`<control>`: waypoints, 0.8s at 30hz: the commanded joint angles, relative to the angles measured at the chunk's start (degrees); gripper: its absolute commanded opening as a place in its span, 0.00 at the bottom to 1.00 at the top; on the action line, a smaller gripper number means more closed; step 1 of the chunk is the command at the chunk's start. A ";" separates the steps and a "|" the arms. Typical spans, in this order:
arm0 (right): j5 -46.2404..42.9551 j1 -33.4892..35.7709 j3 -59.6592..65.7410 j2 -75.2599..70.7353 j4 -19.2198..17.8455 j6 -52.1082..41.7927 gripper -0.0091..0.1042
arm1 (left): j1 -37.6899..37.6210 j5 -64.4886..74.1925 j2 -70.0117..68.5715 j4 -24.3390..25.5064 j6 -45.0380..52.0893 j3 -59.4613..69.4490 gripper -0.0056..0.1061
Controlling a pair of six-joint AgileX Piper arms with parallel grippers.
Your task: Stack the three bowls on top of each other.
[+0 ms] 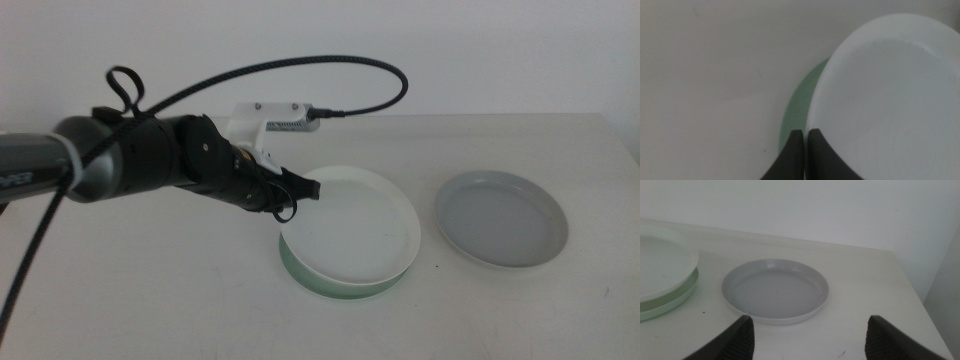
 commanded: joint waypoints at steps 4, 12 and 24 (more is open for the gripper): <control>-4.42 -0.39 -0.33 -1.51 -0.40 -0.45 0.58 | -0.32 -3.67 -0.67 -1.44 -0.47 -1.25 0.05; -4.42 -0.39 -0.33 -1.51 -0.40 -0.45 0.58 | -0.25 -3.26 -0.51 -0.27 -0.23 -1.25 0.25; -4.42 -0.39 -0.33 -1.51 -0.40 -0.45 0.58 | 1.04 8.50 -15.35 0.01 7.07 -1.63 0.99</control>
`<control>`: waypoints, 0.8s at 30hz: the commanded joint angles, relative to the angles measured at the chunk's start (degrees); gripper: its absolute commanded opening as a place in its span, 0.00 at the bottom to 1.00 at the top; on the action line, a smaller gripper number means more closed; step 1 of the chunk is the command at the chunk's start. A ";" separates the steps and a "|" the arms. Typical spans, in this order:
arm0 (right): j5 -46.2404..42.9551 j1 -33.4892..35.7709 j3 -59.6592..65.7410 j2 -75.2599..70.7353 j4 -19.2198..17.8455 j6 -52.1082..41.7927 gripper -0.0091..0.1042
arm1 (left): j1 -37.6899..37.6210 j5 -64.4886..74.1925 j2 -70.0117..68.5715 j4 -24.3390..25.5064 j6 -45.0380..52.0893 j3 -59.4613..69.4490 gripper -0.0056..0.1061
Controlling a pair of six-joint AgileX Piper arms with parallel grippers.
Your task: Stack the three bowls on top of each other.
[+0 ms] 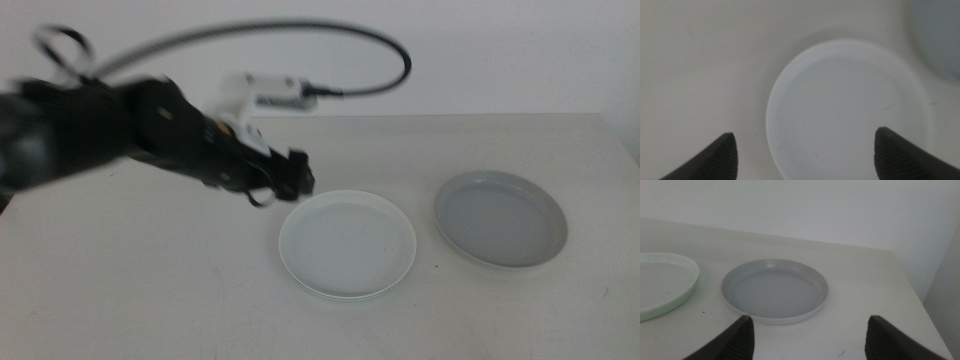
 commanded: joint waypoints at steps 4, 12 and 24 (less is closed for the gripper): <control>-4.42 -0.39 -0.33 -1.51 -0.40 -0.45 0.58 | 2.12 6.80 -16.54 1.01 5.50 -0.99 0.99; -4.42 -0.39 -0.33 -1.51 -0.40 -0.45 0.58 | 3.27 14.73 -37.18 1.29 7.81 5.43 0.99; -4.42 -0.39 -0.33 -1.51 -0.40 -0.45 0.58 | 3.27 17.50 -49.59 1.18 7.75 10.36 0.99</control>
